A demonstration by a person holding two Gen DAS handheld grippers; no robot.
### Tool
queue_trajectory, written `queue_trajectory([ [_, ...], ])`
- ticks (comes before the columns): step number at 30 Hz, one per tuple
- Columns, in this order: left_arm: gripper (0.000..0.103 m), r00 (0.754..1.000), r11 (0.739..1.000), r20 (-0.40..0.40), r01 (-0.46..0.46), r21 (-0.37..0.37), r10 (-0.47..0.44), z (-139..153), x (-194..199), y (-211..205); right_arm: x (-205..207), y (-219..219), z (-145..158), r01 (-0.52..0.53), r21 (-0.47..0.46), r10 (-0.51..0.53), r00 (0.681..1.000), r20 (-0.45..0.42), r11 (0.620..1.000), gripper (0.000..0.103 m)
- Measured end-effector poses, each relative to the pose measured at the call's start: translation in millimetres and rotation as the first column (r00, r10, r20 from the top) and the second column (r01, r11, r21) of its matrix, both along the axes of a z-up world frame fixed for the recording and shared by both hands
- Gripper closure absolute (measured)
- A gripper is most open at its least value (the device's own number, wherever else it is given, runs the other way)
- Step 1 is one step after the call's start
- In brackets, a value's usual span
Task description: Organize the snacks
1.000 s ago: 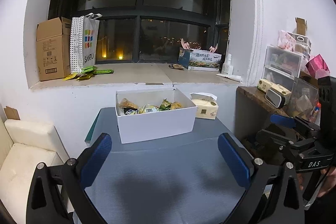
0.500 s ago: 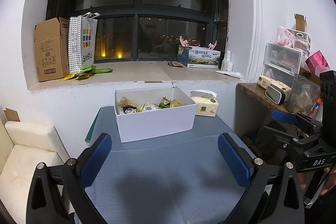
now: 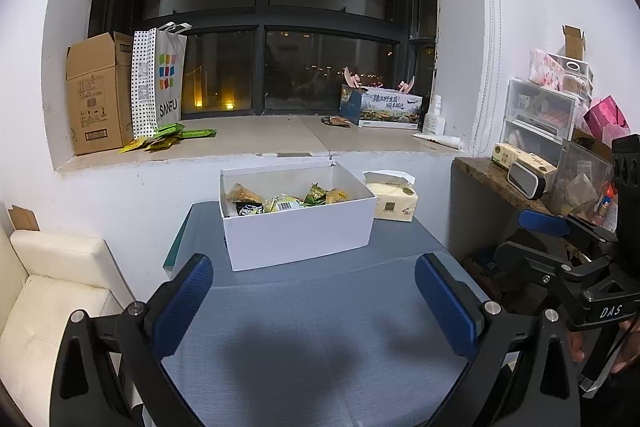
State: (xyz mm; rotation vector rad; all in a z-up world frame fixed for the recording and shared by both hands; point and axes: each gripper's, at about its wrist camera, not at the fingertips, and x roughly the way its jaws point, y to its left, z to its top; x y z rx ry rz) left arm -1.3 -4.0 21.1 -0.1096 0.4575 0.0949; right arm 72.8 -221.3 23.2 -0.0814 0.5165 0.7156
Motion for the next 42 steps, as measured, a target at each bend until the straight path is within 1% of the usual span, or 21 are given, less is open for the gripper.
queue_trajectory([
  [42,0.000,1.000,1.000,-0.015,0.006,-0.005,-0.006,-6.9,0.0,-1.9,-2.4,4.5,-2.8,-0.011,0.000,0.011,1.000,-0.006,1.000,0.000],
])
